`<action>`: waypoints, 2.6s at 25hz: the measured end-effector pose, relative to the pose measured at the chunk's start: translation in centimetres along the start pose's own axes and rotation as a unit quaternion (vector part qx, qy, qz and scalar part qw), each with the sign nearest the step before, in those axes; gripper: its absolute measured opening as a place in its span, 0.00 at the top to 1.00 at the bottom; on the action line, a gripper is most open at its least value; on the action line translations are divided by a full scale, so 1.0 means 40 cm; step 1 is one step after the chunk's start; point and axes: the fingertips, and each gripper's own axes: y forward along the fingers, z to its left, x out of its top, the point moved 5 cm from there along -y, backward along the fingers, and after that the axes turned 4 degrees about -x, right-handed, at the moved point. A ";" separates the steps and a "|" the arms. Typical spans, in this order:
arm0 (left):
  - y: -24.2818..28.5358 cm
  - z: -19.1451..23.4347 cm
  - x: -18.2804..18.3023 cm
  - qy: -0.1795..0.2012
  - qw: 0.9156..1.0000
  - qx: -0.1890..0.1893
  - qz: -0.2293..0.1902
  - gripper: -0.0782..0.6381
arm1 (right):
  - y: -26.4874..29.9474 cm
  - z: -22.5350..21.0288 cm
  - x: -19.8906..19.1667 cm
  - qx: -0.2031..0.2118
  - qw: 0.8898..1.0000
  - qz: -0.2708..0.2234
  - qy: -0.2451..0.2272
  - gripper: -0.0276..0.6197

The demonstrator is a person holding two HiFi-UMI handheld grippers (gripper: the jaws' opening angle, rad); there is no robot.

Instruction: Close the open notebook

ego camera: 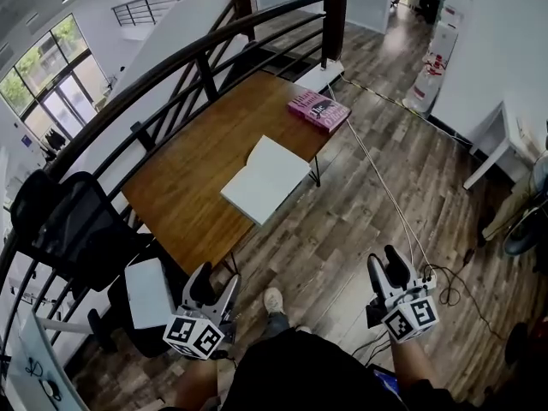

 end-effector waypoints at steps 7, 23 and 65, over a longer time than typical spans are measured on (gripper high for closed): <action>0.107 0.098 0.010 -0.008 1.000 -0.007 0.007 0.44 | 0.169 0.024 -0.018 0.014 0.999 0.023 -0.018 0.66; 0.223 0.278 0.015 -0.025 0.999 0.001 0.034 0.47 | 0.497 0.121 -0.231 0.066 0.987 0.144 -0.029 0.67; 0.121 0.476 -0.087 -0.100 0.988 0.071 0.091 0.49 | 0.744 0.309 -0.730 0.248 0.748 0.261 -0.557 0.68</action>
